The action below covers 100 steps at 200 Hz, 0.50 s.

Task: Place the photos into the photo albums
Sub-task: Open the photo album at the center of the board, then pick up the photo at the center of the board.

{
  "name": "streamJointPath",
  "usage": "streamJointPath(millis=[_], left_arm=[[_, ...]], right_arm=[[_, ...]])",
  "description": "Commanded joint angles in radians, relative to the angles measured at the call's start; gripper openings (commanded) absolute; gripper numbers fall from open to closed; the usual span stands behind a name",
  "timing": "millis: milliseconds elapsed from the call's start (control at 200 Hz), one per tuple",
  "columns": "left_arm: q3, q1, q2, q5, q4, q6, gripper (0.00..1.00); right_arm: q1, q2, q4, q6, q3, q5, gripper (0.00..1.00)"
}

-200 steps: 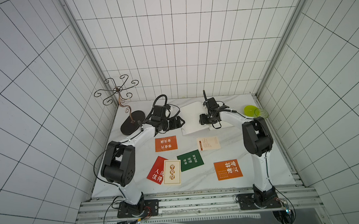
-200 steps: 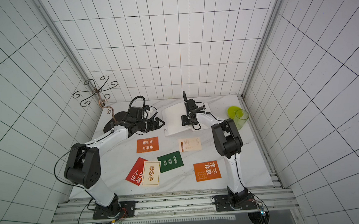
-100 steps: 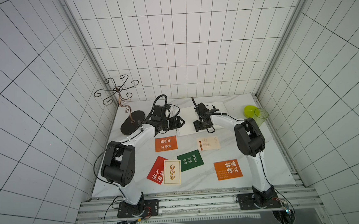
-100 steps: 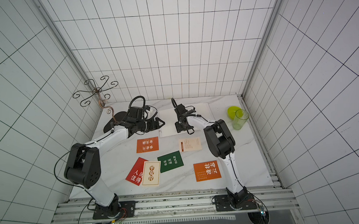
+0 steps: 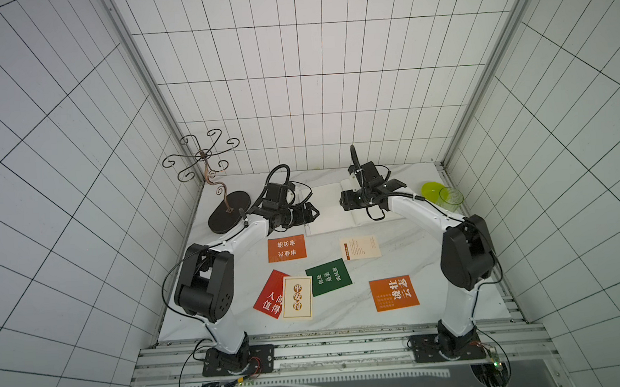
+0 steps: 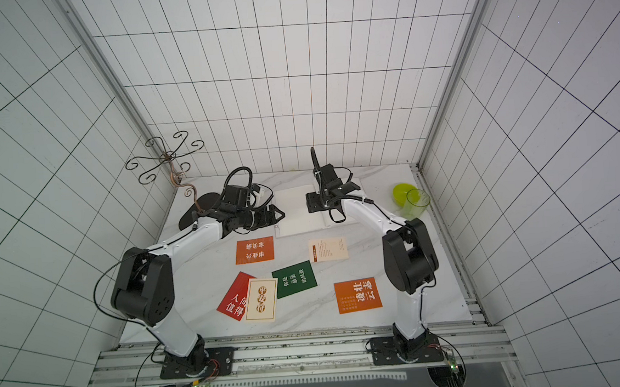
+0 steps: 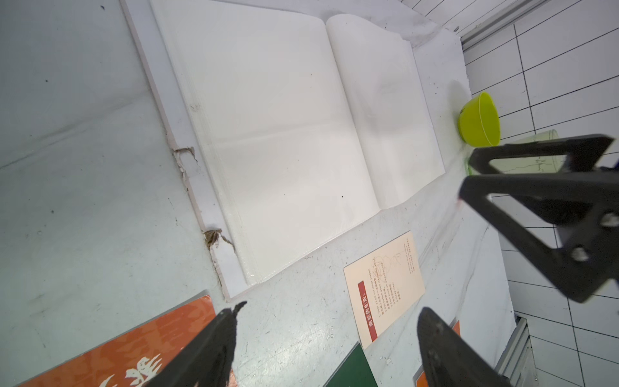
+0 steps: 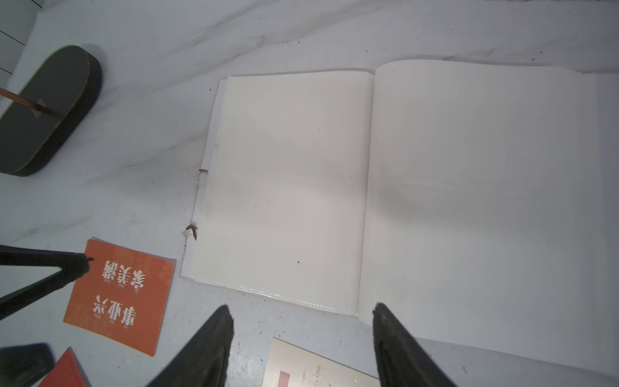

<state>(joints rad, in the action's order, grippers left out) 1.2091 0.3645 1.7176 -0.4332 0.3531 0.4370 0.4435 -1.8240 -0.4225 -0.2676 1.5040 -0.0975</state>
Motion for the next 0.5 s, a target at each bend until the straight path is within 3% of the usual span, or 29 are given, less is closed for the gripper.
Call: streamJointPath(millis=[0,355,495], left_arm=[[0.007,0.045,-0.051,0.031,0.046,-0.048,0.84],[0.055,0.227,-0.033,0.031,0.133,-0.106,0.83],[0.070,0.289,-0.005,0.012,0.133,-0.112,0.83]], right_arm=[[-0.067,0.095,0.071,-0.079,-0.168,-0.099,0.64],[-0.207,0.362,0.174,-0.165,-0.564,-0.257,0.58],[-0.216,0.429,0.173,-0.189,-0.669,-0.251,0.58]])
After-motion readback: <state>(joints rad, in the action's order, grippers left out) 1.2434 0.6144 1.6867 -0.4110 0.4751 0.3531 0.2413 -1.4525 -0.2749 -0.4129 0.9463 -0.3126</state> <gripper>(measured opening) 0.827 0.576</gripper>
